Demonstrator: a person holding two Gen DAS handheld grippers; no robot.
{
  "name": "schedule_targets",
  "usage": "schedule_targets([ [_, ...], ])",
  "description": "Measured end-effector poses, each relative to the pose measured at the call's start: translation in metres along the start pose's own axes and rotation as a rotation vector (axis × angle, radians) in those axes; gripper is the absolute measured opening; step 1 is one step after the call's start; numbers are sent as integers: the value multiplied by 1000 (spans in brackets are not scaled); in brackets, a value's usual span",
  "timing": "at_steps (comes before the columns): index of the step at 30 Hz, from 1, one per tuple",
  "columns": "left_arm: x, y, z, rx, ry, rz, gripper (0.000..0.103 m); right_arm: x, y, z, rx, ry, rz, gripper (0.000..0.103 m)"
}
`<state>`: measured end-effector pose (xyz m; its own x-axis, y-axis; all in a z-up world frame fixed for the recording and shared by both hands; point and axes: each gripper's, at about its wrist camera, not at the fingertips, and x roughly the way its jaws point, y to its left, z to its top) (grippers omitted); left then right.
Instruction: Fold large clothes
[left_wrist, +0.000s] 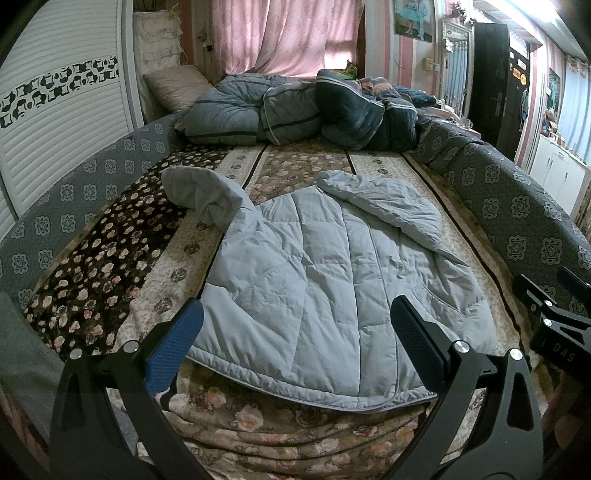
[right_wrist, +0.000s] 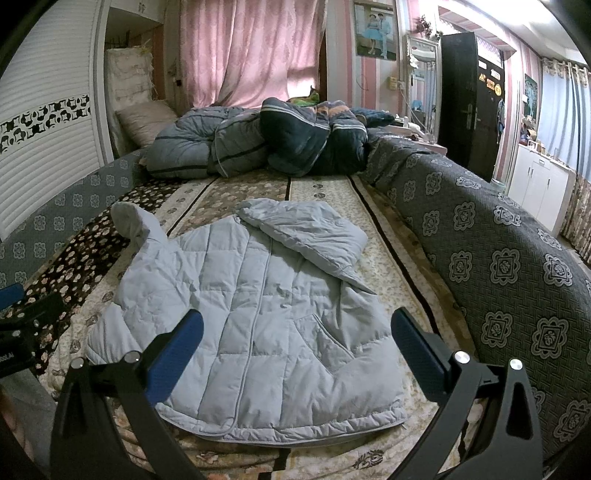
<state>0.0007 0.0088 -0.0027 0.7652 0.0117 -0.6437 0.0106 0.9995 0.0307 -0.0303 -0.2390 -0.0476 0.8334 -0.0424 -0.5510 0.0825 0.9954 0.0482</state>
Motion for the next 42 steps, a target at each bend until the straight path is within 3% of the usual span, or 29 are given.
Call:
schedule_targets([
  [22,12,3,-2,-4,24,4,100,2,2,-2,-3,3,4,101],
  [37,31,21,-8,-62,62,-7,100,8,4,-6,-10,15,-6,101],
  [42,34,24,-10,-65,42,-7,100,16,7,-7,-22,32,-9,101],
])
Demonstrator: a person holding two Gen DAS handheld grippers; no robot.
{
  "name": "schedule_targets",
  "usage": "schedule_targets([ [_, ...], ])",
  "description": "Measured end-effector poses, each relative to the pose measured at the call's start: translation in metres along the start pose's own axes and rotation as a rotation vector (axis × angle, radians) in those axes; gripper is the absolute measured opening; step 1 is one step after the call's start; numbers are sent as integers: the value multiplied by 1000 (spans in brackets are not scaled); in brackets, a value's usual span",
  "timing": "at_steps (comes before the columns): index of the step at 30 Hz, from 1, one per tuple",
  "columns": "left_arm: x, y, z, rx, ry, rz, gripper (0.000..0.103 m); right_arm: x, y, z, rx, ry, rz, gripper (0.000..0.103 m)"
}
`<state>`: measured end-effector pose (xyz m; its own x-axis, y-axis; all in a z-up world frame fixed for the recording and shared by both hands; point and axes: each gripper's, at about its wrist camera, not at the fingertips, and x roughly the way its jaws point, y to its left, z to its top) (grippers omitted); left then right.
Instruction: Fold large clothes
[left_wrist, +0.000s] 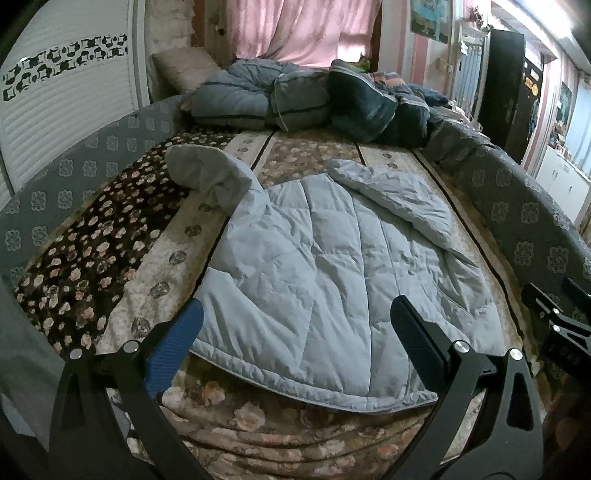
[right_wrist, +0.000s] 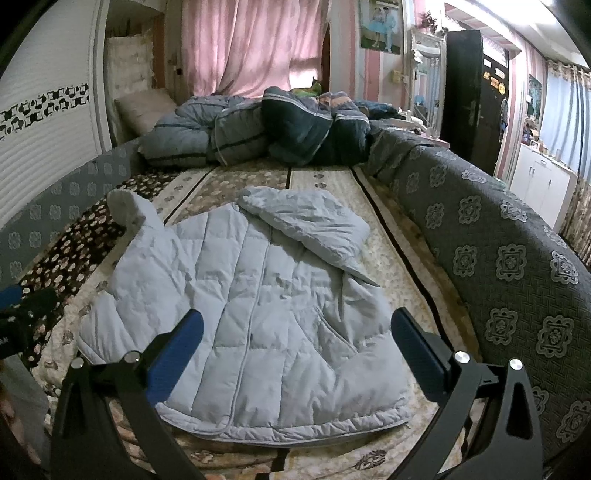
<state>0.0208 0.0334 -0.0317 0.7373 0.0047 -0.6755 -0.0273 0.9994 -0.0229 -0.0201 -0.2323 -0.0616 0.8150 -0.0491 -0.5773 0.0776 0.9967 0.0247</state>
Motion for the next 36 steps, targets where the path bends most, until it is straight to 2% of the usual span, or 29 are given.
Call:
schedule_targets([
  [10,11,-1,-6,27,49,-36,100,5,6,2,-16,5,-6,101],
  [17,6,7,-2,7,-18,-44,100,7,6,9,-28,-5,-23,101],
  [25,7,9,20,27,-63,-10,100,12,-6,31,-19,-17,-42,101],
  [29,10,10,34,15,-83,-31,100,23,-12,42,-12,1,-44,101],
  [36,35,14,65,-3,-64,-58,100,43,-7,75,-46,-9,-37,101],
])
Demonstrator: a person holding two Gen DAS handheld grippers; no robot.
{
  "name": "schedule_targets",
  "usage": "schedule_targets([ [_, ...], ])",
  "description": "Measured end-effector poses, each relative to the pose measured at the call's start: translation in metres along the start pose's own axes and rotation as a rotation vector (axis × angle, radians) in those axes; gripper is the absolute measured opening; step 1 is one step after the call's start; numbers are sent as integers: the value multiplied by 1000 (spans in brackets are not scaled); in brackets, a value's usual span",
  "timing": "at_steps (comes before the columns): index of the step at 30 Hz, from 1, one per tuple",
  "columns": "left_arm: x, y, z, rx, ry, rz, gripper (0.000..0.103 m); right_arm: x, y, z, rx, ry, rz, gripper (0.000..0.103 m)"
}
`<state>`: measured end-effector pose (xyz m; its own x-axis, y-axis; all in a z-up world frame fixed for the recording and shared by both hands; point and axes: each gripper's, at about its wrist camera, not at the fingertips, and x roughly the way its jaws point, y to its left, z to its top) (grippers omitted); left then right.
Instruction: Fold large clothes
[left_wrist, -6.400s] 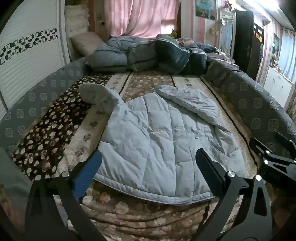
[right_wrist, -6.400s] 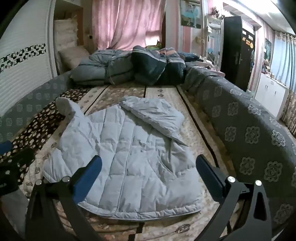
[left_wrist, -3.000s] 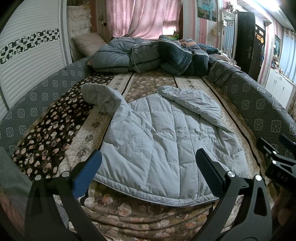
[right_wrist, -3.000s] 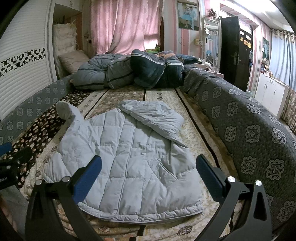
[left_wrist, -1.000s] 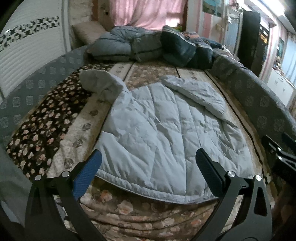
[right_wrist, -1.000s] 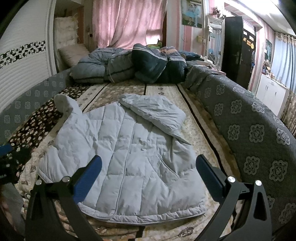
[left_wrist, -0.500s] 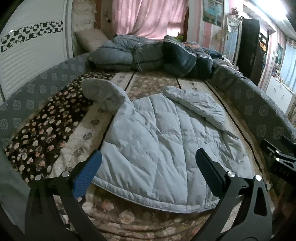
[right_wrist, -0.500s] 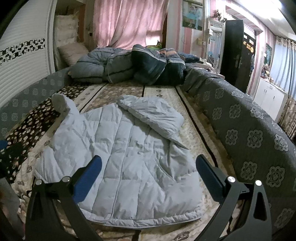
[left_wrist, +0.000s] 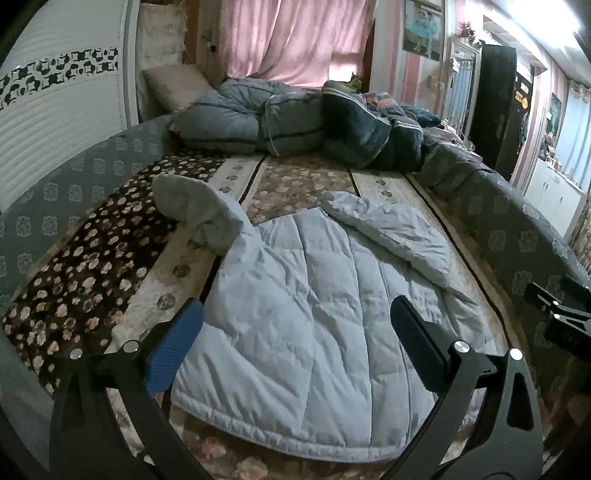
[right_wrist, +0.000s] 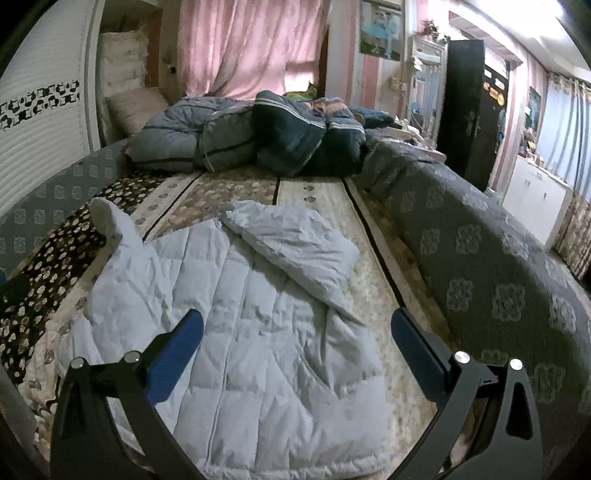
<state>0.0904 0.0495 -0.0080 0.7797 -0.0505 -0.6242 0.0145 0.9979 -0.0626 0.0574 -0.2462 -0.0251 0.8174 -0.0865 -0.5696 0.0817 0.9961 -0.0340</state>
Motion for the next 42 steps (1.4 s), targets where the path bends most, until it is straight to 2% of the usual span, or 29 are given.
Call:
schedule_targets([
  [4,18,2,26,11,13,10,100,21,1,31,-15,-8,60,101],
  [9,46,8,65,34,4,4,100,66,0,65,-40,53,100,101],
  [12,65,10,85,62,15,9,100,104,-10,85,-7,97,135,101],
  [15,82,16,103,54,-13,22,100,136,-14,99,17,128,142,101],
  [17,102,20,116,50,-6,19,100,160,-9,108,3,142,153,101],
  [25,184,26,131,56,58,20,100,260,24,111,-68,228,192,101],
  [27,217,26,130,54,93,51,100,294,36,106,-75,261,206,100],
  [28,233,25,127,54,120,46,100,311,44,103,-89,279,208,98],
  [30,252,23,120,61,145,37,100,346,60,97,-129,317,209,80],
  [31,260,21,117,70,150,45,100,360,68,95,-150,334,206,76],
  [33,283,19,110,90,172,62,100,386,83,91,-189,350,206,75],
  [35,303,21,108,84,201,45,100,409,100,90,-233,355,202,75],
  [37,319,23,107,74,213,48,100,437,120,86,-314,365,148,75],
  [40,343,34,103,38,260,60,100,466,129,80,-353,383,92,75],
  [41,350,38,101,21,280,50,100,474,129,79,-359,378,74,71],
  [42,354,40,98,14,291,43,100,475,127,79,-364,365,55,54],
])
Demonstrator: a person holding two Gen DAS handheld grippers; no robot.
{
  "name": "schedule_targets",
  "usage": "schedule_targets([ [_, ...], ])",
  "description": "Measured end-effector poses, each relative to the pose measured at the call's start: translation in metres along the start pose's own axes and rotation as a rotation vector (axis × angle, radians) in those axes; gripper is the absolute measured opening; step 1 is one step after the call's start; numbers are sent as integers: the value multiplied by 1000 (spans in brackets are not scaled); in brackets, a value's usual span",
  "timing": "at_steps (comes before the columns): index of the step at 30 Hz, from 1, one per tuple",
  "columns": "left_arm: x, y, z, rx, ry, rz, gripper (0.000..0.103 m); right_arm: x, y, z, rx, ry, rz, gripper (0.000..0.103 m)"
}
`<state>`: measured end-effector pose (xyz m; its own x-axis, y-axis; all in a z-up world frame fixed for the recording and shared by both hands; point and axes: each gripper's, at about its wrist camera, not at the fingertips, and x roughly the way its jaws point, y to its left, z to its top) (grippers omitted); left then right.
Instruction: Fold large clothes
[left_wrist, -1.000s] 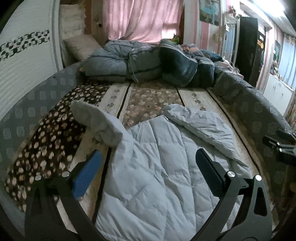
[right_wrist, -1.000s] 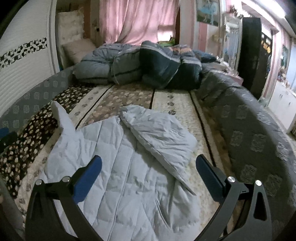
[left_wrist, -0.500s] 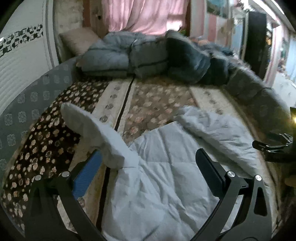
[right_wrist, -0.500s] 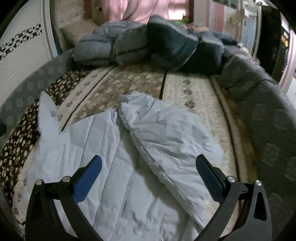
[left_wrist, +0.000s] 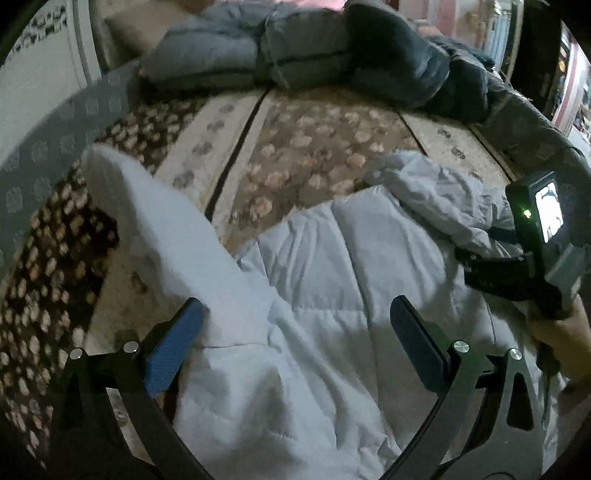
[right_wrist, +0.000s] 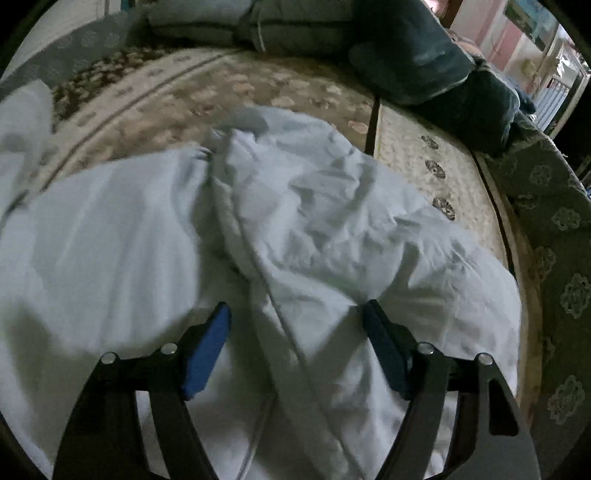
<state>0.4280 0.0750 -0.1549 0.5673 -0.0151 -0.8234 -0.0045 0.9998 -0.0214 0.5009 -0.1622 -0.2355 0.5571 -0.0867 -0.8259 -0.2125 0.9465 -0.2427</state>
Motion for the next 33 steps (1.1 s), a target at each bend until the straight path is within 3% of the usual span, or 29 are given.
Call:
schedule_targets([
  [3,10,-1,-9,25,14,7,100,-5,-14,-8,35,-45,58,34],
  [6,10,-4,-19,60,10,33,100,-15,-44,-18,148,-84,174,17],
  [10,5,-3,-28,47,26,4,100,-41,-54,-26,161,-153,232,12],
  [14,-5,-1,-37,36,39,-2,100,-87,-67,-48,177,-248,343,11],
  [20,-20,3,-43,-10,41,-18,100,-105,-39,-92,37,-171,425,11],
  [25,-20,-3,-39,-15,55,-10,100,-90,-25,-104,-3,-89,376,22],
  [26,-22,-6,-37,-5,51,-9,100,-92,-26,-103,6,-80,373,34],
  [27,-24,-9,-35,4,43,-6,100,-95,-27,-103,18,-83,375,54],
  [29,-25,-15,-29,18,32,-12,100,-106,-29,-108,32,-99,371,72],
  [33,-15,-33,-14,56,19,-15,100,-132,-40,-125,50,-151,317,72],
])
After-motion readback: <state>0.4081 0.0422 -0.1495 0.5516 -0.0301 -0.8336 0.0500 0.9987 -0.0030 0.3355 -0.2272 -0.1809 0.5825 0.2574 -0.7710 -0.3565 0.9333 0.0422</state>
